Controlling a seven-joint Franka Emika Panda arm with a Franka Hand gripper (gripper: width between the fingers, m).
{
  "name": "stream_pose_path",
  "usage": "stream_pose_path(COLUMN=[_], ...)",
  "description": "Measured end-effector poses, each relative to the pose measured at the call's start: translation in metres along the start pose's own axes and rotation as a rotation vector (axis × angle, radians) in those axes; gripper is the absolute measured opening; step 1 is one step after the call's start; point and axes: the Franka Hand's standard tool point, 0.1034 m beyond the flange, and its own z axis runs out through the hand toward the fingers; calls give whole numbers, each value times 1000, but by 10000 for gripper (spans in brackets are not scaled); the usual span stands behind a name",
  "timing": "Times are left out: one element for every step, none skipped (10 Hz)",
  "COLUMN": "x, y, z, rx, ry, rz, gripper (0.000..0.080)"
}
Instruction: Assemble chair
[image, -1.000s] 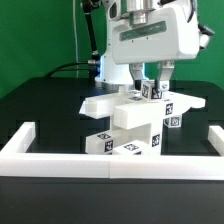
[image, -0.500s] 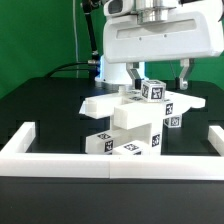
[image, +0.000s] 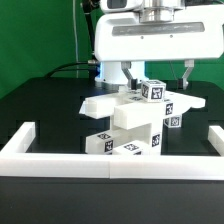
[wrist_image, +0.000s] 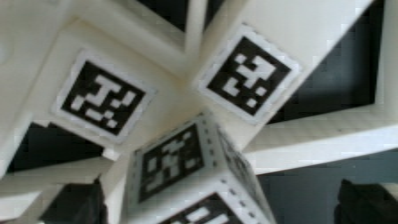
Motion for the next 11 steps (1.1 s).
stream_pose_path(x=[0,0,-2,-2,-2,-9,-9,-5,-4,-3,-3], y=[4,7,5,5,5,0,-3,-3,-3,-3,-2], z=[0,-1,0,0,0,0,-1,-1,-1,0,0], rx=[-1,-1,3,3,3,18,28,31,28,28,28], ry=[0,-2,-23,-22,-25,-110,-183,-199,-188,-188,-187], rz=[-48,-71,-55,-55,-55,-58,-65,-65,-65,-65,-65], gripper=[649,649,649,649,649,649,649,649,649,649,649])
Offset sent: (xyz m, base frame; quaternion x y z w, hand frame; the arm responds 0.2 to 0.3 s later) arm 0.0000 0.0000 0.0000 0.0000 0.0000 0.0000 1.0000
